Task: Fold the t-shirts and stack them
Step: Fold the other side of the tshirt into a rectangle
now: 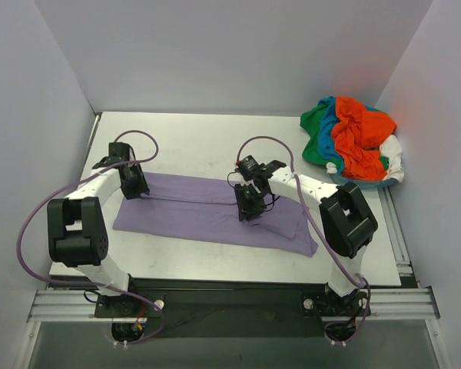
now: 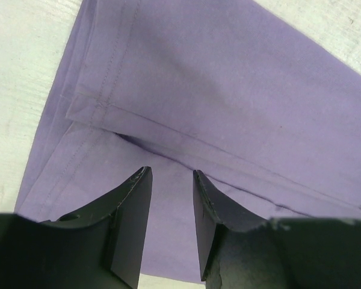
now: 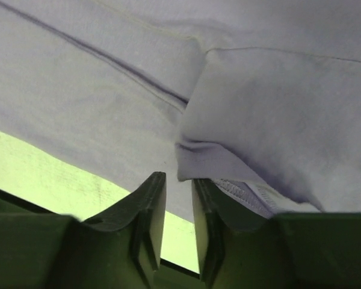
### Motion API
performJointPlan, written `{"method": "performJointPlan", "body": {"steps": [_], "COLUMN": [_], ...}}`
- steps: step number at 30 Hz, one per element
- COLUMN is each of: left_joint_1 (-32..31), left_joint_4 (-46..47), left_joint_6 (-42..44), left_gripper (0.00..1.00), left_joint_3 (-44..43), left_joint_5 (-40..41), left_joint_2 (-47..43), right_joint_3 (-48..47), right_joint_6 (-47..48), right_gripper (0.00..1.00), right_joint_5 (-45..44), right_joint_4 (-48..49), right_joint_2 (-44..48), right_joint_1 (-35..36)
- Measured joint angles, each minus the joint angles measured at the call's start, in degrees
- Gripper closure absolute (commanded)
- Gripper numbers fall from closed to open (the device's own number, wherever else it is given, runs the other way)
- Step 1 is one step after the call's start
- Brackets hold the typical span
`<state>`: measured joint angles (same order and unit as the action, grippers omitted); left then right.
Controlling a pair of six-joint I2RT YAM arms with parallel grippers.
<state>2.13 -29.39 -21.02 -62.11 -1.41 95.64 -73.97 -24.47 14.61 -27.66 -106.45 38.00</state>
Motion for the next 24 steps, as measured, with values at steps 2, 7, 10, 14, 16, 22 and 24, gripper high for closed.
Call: {"method": "performJointPlan", "body": {"steps": [2,7,10,14,16,22,24], "left_joint_1": [0.0,0.0,0.0,0.0,0.0,0.0,0.0], "left_joint_4": [0.1,0.0,0.0,0.0,0.0,0.0,0.0], "left_joint_6": [0.2,0.3,0.3,0.3,0.2,0.2,0.2], "left_gripper": [0.56,0.56,0.56,0.56,0.56,0.56,0.56], "left_joint_3": [0.3,1.1,1.4,1.4,1.4,1.4,1.4], "left_joint_5": [0.0,0.0,0.0,0.0,0.0,0.1,0.1], "left_joint_2": [-0.4,-0.7,-0.9,-1.0,-1.0,-1.0,-1.1], "right_joint_3": [0.0,-0.1,-0.9,-2.7,-3.2,-3.6,-2.4], "right_joint_6": [0.1,0.7,1.0,2.1,2.6,3.8,4.0], "right_gripper": [0.66,0.58,0.58,0.58,0.58,0.59,0.59], "right_joint_5": [0.4,0.6,0.6,0.1,-0.3,-0.5,-0.2], "right_joint_4": [-0.2,-0.9,-1.1,-0.7,-0.6,0.3,0.8], "right_joint_2": [0.5,4.5,7.0,7.3,6.4,0.6,-0.2], "right_joint_1": [0.5,0.6,-0.4,-4.9,-6.7,-8.7,-8.6]}}
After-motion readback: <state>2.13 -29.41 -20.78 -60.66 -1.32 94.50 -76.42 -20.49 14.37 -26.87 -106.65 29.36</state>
